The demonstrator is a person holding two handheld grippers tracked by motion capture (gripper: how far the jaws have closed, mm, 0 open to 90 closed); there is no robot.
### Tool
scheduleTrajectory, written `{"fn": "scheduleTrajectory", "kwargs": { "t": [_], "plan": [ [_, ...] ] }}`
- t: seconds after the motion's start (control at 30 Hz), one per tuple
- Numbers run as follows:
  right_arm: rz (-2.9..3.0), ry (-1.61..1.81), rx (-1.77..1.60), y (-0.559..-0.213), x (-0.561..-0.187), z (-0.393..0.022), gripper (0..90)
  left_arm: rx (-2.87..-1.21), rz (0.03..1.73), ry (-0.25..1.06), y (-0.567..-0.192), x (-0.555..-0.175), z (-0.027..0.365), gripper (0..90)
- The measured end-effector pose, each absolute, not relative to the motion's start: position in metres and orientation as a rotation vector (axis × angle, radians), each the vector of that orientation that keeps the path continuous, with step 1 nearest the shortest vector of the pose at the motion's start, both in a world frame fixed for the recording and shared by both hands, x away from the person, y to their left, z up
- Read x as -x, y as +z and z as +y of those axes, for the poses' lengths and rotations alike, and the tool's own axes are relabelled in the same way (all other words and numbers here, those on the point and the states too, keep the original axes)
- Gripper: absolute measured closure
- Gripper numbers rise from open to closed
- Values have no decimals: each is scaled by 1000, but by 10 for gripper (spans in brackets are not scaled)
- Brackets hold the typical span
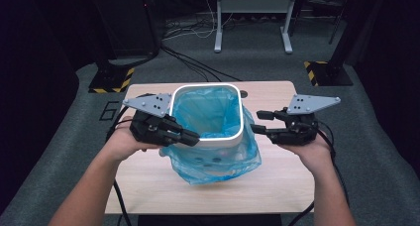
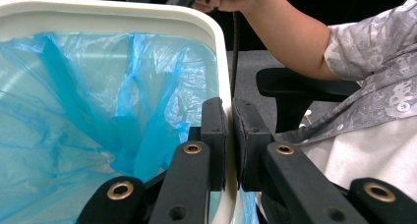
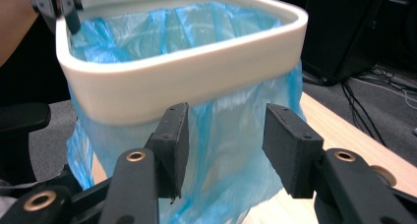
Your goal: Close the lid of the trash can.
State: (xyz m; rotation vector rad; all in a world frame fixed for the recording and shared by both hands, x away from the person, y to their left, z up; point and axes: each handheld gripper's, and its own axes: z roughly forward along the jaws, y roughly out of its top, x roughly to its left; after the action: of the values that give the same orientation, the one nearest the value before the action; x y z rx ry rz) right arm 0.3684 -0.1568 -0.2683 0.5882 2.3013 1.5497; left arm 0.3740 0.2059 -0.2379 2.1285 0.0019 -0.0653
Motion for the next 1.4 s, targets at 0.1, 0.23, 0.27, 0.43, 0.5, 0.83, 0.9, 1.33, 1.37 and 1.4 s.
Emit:
{"fn": "scheduleTrajectory", "kwargs": {
  "t": [0.1,0.23,0.27,0.43,0.5,0.83,0.9,1.33,1.37,1.4],
  "plan": [
    [2313,1539,-569,-259,-372,-152,517,-2129,5,-71,-241,-375,206,843],
    [2309,1530,-562,-247,-378,-145,516,-2127,6,-51,-239,-372,206,817],
    [2308,1524,-562,-244,-379,-143,516,-2118,10,-48,-238,-372,209,799],
    [2278,1505,-593,-238,-386,-139,513,-2073,60,-45,-234,-375,224,710],
    [2269,1519,-596,-236,-387,-139,512,-2061,82,-27,-232,-374,230,699],
    [2317,1518,-507,-234,-387,-121,493,-2032,172,51,-232,-380,247,545],
    [2325,1493,-509,-235,-388,-118,492,-2033,183,61,-234,-382,248,517],
    [2372,1491,-571,-256,-400,-119,490,-2011,212,54,-253,-392,250,503],
    [2374,1501,-575,-258,-400,-119,492,-2006,209,52,-254,-393,250,503],
    [2372,1525,-583,-260,-401,-120,495,-1999,207,48,-255,-393,251,504]
  ]
}}
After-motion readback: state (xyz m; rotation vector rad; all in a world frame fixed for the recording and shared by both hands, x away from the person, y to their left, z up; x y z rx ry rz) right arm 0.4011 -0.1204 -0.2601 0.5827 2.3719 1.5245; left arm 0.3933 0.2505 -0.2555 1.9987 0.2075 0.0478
